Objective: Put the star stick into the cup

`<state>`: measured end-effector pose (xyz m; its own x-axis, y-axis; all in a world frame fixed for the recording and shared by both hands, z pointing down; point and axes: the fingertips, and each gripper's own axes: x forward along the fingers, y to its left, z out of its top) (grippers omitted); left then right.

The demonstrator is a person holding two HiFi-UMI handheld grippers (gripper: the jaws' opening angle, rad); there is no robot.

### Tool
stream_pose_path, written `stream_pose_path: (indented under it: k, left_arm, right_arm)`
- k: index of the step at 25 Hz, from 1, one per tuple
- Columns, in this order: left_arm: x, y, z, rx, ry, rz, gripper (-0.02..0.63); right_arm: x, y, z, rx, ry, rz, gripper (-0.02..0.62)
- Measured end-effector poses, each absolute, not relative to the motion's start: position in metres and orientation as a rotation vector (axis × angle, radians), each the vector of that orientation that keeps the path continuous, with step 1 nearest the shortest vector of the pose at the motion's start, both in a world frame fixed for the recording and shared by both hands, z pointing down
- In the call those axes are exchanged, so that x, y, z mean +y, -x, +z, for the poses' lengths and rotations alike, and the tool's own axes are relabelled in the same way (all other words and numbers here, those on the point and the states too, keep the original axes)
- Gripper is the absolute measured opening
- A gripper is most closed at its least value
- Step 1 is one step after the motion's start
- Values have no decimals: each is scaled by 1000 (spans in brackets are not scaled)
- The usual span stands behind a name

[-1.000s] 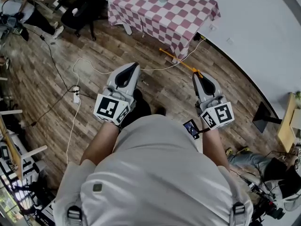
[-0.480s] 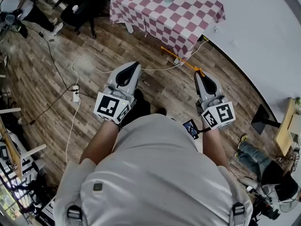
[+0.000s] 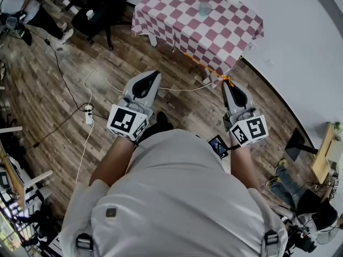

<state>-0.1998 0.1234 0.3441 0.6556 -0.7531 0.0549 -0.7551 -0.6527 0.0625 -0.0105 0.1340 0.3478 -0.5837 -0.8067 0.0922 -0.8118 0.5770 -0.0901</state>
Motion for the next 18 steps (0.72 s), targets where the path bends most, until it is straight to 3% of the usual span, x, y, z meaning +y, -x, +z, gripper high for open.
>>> stream_pose_path:
  k: [9, 18]
  left_arm:
    - [78, 240, 339, -1191, -2830, 46, 3]
    - [53, 245, 340, -1190, -2825, 45, 3]
  right_arm:
    - [90, 61, 341, -2733, -1471, 174, 28]
    - [61, 66, 338, -2736, -1466, 170, 28]
